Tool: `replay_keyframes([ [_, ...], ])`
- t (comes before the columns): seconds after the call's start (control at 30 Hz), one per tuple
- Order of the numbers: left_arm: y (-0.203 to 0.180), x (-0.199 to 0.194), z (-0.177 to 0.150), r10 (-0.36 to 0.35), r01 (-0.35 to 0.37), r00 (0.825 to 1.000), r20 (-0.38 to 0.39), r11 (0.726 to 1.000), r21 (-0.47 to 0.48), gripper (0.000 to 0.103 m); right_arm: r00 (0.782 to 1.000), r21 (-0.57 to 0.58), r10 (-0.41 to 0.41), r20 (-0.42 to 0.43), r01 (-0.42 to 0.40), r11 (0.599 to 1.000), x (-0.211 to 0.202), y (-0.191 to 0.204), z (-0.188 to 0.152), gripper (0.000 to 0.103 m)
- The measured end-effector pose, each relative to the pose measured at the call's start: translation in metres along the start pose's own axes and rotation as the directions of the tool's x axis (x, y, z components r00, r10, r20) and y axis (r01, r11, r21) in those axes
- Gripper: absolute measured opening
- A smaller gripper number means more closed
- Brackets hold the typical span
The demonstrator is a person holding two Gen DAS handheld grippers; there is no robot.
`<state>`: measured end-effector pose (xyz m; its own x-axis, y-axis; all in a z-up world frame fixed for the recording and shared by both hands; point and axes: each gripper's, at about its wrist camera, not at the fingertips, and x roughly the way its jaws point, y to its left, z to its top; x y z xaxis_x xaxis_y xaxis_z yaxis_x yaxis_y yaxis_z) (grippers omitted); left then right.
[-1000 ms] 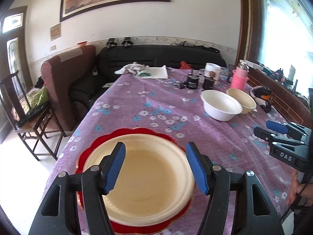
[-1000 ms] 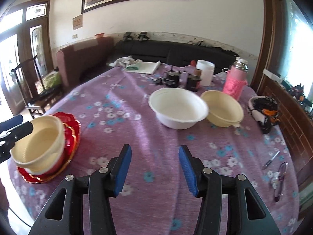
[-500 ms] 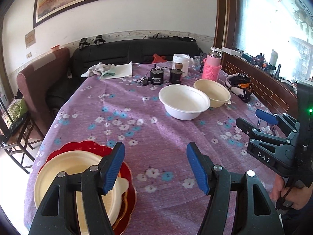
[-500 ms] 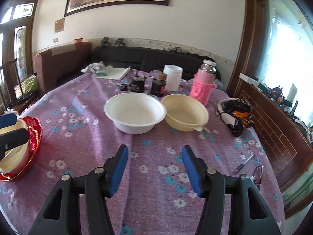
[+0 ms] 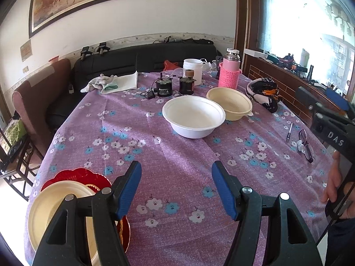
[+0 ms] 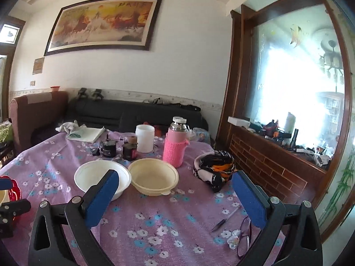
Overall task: Organize plates and bowls
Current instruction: 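Move both tools toward the white bowl, then grasp the white bowl rim with both tools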
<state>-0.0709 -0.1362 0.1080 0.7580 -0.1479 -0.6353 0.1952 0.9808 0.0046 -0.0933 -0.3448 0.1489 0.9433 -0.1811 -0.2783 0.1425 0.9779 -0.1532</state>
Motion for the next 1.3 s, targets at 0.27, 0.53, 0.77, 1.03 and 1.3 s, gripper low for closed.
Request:
replay_keyframes([
  [0.27,-0.008,0.019,0.010,-0.006,0.006,1.000,-0.024,1.000,-0.002,0.066,0.987,0.007,0.052,-0.152,-0.052,0.999,0.050,0.002,-0.001,0.101],
  [0.53,-0.001,0.069,0.055,-0.065,0.049,0.990,-0.128,0.991,-0.125,0.067,0.870,0.442,0.381,-0.314,-0.221,0.869,0.149,-0.007,0.015,0.038],
  [0.77,0.018,0.126,0.092,-0.074,0.031,0.975,-0.209,0.979,-0.202,0.065,0.735,0.600,0.593,-0.329,-0.322,0.732,0.193,-0.001,-0.030,0.038],
  [1.03,0.033,0.182,0.111,-0.054,-0.018,0.963,-0.265,0.965,-0.263,0.041,0.687,0.646,0.655,-0.314,-0.351,0.678,0.211,0.003,-0.046,0.032],
  [1.3,0.042,0.211,0.104,-0.043,-0.048,0.949,-0.313,0.959,-0.279,0.041,0.695,0.609,0.625,-0.355,-0.335,0.719,0.216,0.015,-0.049,0.032],
])
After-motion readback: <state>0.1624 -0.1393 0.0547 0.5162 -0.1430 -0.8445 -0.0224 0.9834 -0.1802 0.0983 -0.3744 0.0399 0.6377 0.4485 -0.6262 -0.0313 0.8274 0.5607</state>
